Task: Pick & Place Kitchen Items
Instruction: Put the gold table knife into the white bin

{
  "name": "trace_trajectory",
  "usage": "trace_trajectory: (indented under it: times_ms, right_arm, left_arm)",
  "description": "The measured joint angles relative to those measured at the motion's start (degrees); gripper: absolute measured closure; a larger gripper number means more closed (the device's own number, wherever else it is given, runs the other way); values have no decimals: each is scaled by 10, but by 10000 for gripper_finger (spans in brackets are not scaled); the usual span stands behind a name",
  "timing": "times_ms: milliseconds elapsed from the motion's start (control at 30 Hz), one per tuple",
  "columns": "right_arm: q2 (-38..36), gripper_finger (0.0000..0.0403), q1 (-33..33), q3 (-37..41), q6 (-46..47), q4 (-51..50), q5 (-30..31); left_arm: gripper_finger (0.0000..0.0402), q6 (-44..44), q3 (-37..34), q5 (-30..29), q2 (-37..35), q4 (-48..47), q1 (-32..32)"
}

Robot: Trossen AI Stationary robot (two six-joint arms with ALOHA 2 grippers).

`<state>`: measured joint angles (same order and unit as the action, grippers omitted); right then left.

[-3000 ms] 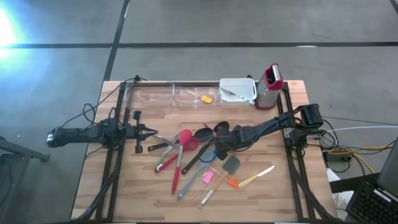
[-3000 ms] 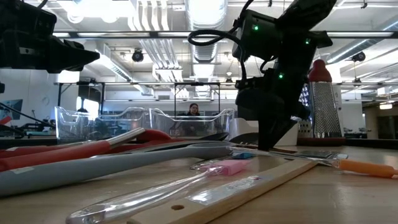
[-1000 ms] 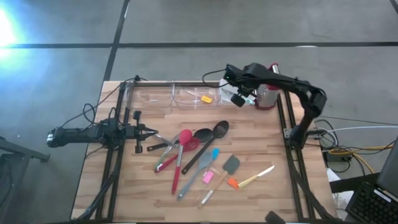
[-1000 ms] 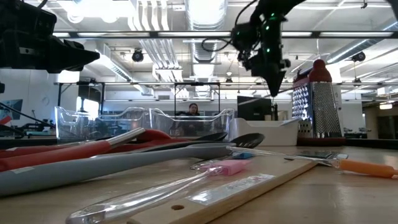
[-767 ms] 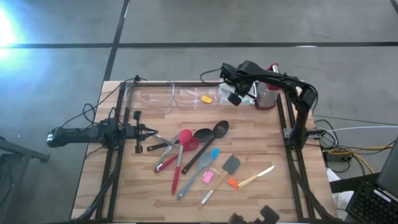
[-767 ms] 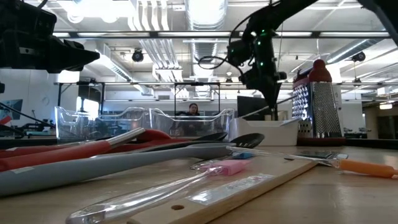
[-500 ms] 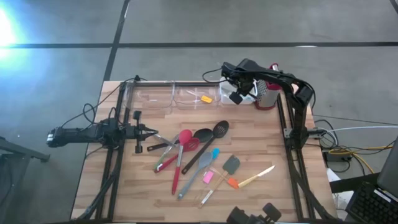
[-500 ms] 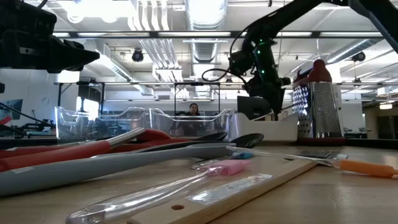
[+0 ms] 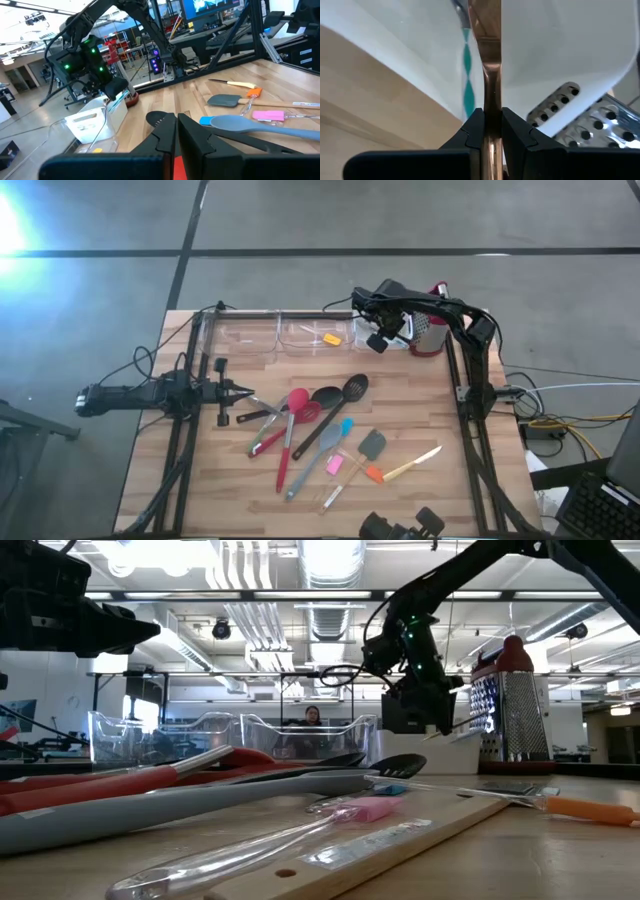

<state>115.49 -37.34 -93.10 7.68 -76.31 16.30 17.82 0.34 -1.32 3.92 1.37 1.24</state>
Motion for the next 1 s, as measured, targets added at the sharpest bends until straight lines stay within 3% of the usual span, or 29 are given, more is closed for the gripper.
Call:
trace_trajectory:
  times_ms: [1000]
  right_arm:
    - [0, 359, 2, 9, 14, 38, -78]
  left_arm:
    - [378, 0, 0, 0, 0, 0, 0]
